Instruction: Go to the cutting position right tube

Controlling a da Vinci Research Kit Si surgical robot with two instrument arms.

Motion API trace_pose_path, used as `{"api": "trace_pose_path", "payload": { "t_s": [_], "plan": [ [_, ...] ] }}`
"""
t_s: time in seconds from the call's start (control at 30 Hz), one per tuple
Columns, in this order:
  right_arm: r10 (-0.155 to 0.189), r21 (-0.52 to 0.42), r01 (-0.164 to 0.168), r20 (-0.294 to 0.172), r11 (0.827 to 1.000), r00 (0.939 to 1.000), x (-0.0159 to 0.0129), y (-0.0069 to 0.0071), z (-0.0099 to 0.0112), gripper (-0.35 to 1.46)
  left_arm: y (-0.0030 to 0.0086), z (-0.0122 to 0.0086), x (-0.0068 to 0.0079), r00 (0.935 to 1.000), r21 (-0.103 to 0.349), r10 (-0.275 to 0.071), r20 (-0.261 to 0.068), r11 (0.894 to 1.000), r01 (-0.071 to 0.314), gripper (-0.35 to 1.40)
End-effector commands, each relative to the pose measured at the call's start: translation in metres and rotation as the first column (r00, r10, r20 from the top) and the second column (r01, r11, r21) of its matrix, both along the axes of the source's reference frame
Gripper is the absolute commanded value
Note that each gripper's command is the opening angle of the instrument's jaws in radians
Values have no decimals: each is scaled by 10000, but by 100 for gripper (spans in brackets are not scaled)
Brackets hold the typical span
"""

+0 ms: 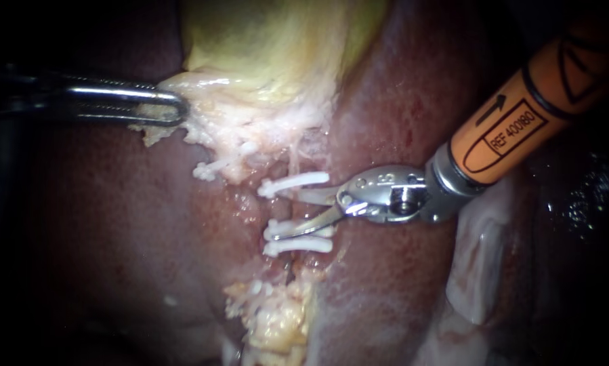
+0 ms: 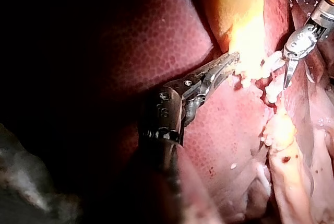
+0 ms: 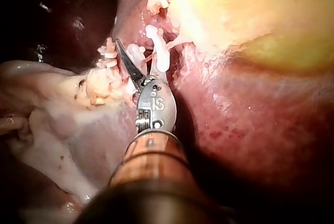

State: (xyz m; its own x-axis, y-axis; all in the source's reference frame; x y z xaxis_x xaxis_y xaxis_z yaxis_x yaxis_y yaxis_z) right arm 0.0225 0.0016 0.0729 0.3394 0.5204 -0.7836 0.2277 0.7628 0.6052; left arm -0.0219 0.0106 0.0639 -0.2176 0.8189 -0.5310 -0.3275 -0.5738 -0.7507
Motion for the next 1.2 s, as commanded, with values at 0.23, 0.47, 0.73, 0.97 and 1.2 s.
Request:
{"api": "trace_pose_path", "payload": {
  "t_s": [0.23,0.47,0.73,0.97,1.2],
  "plan": [
    [88,147,-81,-477,9999,9988,22,-5,-3,113,0,0,-1,10000,1,-8,-9,10000,8,-35],
    [184,279,-163,-780,9995,9968,36,-8,-7,108,0,0,-2,10000,1,-12,-12,10000,12,-35],
    [281,601,-231,-830,9979,9962,47,-13,-14,106,1,0,-3,10000,1,-18,-15,10000,18,-35],
    [164,816,-93,-862,9966,9961,49,-25,-36,106,1,0,-3,10000,1,-16,-14,10000,16,-35],
    [136,914,-49,-943,9958,9954,50,-28,-59,108,1,0,-3,10000,1,-16,-14,10000,16,-35]
  ]
}}
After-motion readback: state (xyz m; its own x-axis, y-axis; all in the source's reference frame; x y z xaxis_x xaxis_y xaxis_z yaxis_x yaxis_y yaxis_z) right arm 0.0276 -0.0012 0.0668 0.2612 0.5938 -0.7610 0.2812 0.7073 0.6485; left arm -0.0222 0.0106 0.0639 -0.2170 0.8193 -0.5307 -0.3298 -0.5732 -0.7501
